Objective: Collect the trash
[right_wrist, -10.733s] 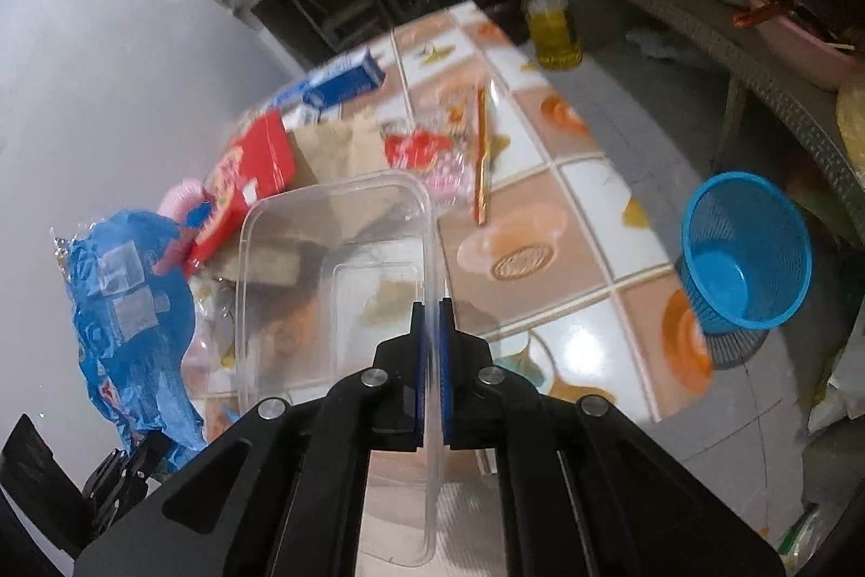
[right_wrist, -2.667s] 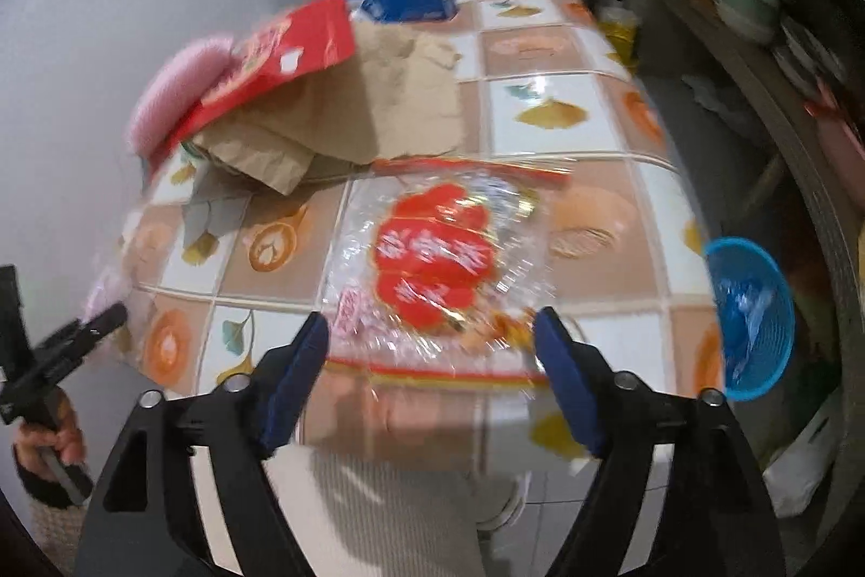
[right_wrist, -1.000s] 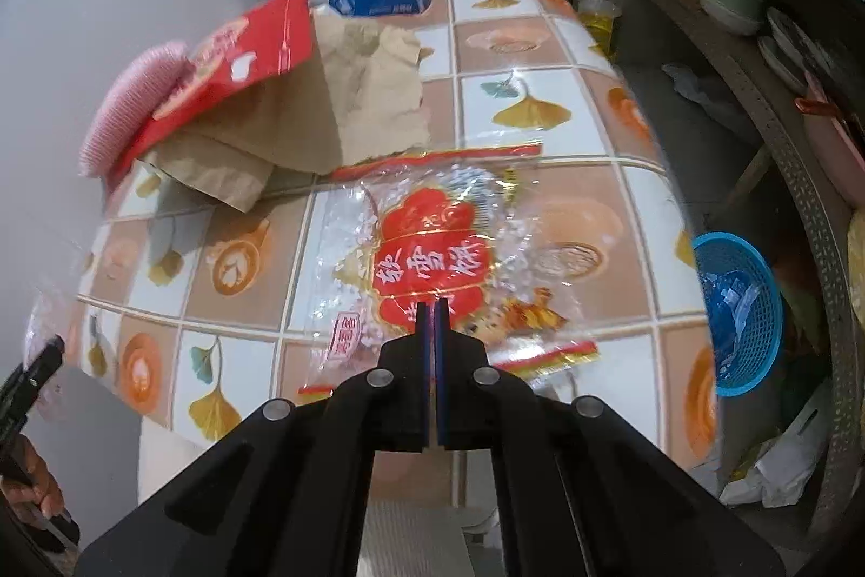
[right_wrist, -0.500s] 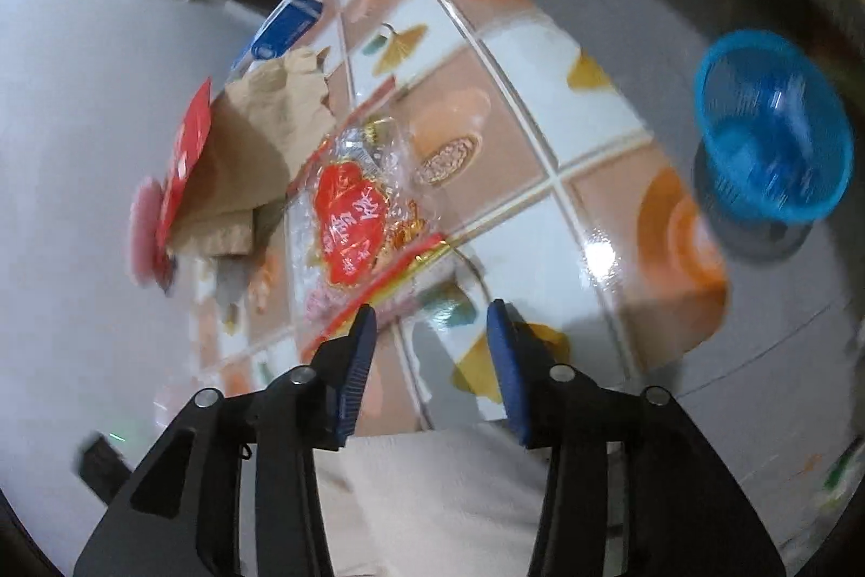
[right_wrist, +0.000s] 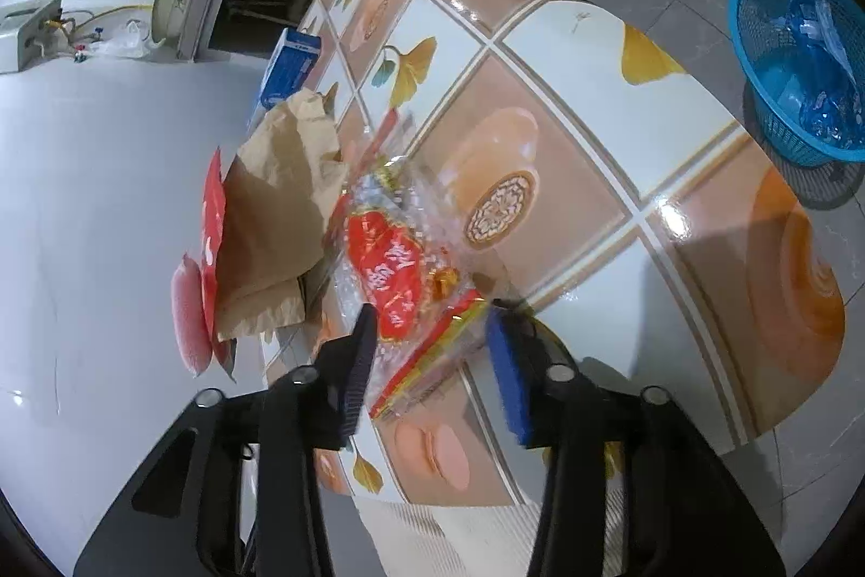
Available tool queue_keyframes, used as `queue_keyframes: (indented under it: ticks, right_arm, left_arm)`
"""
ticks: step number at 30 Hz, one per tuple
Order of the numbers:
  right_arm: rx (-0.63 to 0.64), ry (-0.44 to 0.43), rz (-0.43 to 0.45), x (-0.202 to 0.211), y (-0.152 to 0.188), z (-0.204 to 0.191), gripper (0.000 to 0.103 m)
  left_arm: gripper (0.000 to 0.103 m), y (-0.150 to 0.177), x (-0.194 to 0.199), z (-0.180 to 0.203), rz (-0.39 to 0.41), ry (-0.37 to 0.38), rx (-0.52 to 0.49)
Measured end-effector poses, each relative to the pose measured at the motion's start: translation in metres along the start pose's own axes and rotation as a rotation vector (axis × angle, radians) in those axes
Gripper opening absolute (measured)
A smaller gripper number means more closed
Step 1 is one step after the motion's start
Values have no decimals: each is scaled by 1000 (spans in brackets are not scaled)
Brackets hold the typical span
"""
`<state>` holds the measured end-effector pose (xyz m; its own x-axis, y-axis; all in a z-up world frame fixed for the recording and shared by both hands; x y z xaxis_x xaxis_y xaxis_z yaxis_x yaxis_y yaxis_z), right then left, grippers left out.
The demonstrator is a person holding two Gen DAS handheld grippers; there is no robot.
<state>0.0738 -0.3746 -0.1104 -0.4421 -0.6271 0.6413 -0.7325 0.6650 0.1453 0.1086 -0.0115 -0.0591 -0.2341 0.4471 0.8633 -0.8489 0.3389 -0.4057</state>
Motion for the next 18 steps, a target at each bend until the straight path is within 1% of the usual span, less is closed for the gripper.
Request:
queue_keyframes:
  ticks: [3, 7, 8, 12, 18]
  right_arm:
    - [-34, -23, 1, -4, -4, 4, 20]
    - [-44, -37, 14, -6, -5, 7, 11]
    - [-37, -40, 19, -6, -4, 6, 6]
    - [-15, -47, 52, 4, 1, 5, 5]
    - [15, -70, 115, 40, 15, 6, 5]
  left_arm:
    - [25, 0, -1, 1, 0, 7, -2]
    - [25, 0, -2, 1, 0, 11, -4]
    - [25, 0, -2, 1, 1, 11, -3]
    - [25, -1, 2, 2, 9, 11, -9]
    - [25, -3, 11, 13, 24, 20, -39]
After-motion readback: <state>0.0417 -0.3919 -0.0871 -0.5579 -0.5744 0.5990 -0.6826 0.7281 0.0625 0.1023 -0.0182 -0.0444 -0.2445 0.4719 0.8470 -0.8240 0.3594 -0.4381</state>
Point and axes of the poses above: each gripper's, at about its wrist camera, not at the fingertips, and x roughly against the way its jaws point, z to its right, y to its underside, the point moved 4 cm from there along -x, roughly the way its jaws point, and after that the axes turned 15 degrees about -z, right-handed, at the moved point
